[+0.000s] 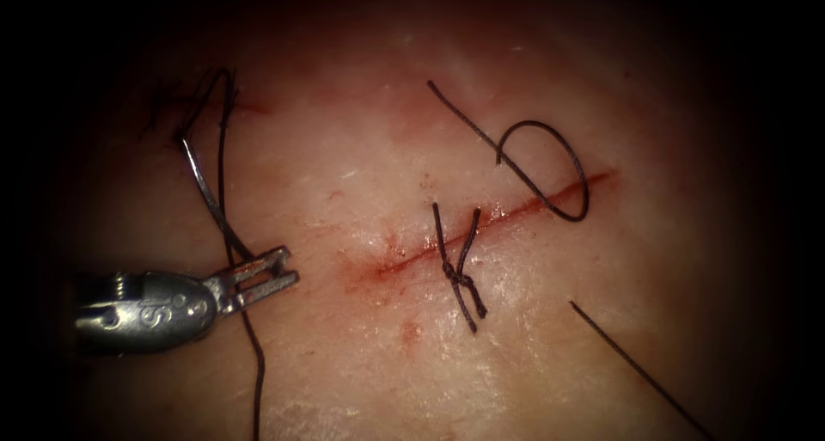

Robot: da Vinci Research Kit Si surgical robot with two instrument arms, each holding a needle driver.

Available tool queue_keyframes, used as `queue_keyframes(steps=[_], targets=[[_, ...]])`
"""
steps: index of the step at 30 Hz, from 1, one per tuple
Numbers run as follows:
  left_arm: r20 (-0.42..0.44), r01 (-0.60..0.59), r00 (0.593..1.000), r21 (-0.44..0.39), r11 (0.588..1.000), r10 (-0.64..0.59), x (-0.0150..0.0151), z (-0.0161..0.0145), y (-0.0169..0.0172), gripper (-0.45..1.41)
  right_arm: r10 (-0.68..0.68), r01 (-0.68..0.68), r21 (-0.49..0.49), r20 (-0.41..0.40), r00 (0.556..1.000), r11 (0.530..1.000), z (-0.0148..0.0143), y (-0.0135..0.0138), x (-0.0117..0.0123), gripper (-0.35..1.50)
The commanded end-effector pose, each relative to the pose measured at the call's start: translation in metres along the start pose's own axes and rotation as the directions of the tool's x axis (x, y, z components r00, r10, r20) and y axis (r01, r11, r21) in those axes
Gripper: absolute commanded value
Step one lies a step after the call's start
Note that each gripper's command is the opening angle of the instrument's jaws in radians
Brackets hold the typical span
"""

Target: Wound Closure

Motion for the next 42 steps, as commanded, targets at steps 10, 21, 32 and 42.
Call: queue_keyframes(steps=[10,21,32,42], targets=[[-0.002,0.007,1.0,-0.007,1.0,-0.008,-0.0006,0.0002,0.001,-0.45,0.025,-0.025,0.104,0.001,1.0,0.994,-0.003,-0.0026,0.0042,-0.35],[-0.001,0.009,1.0,-0.004,1.0,-0.009,-0.0004,0.0004,0.0012,-0.45,0.056,-0.056,0.01,-0.005,0.998,0.998,-0.0071,-0.0012,0.0057,1.4],[-0.001,0.009,1.0,-0.004,1.0,-0.009,-0.0004,0.0005,0.0011,-0.45,0.065,-0.047,-0.15,0.117,0.991,0.988,-0.0176,0.009,0.0065,1.31],[-0.005,0.008,1.0,-0.008,1.0,-0.008,-0.0003,0.0009,0.0014,-0.45,0.184,-0.198,-0.32,-0.075,0.98,0.927,-0.0096,0.0187,0.0069,1.24]])
